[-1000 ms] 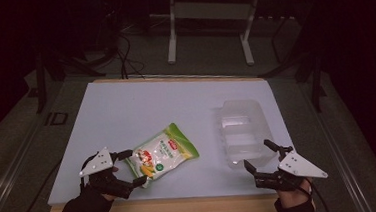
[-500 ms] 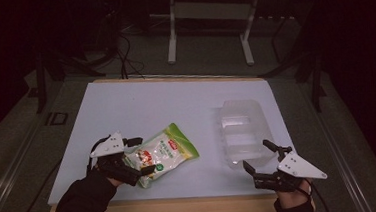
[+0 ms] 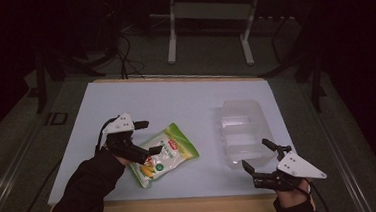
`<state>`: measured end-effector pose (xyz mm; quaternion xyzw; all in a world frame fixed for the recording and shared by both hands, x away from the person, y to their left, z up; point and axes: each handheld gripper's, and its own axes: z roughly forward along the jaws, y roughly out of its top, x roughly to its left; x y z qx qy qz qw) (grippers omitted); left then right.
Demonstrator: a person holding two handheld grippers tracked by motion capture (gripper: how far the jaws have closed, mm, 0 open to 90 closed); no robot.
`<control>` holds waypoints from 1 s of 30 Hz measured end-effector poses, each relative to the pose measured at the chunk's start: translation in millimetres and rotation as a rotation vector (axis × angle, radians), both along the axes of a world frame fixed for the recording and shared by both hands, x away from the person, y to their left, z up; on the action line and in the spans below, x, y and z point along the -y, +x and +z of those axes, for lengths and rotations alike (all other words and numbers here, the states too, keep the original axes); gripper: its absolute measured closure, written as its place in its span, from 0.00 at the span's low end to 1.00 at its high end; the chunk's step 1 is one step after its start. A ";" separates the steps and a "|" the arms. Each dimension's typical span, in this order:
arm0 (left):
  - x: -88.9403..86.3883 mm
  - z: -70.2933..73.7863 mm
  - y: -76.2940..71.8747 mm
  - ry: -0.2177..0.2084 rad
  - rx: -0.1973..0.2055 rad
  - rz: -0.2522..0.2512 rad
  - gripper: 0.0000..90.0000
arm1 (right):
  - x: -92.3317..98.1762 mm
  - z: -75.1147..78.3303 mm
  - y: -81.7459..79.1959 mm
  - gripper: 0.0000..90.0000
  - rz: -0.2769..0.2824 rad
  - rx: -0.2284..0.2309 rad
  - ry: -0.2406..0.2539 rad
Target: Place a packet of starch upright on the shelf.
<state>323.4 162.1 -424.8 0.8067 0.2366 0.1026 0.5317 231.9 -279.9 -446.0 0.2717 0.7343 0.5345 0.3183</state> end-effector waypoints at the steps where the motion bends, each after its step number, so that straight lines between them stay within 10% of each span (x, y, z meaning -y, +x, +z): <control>1: 0.8 0.5 3.7 0.005 0.000 -0.002 0.02 | 0.1 -0.3 0.3 0.12 0.002 -0.001 -0.001; 20: 17.4 -19.0 54.9 0.113 -0.063 0.030 0.02 | 2.0 -0.5 1.2 0.12 -0.006 0.002 0.000; 30: 26.5 -49.3 81.2 0.204 -0.178 0.019 0.02 | 1.4 -2.3 2.5 0.12 0.000 -0.011 -0.007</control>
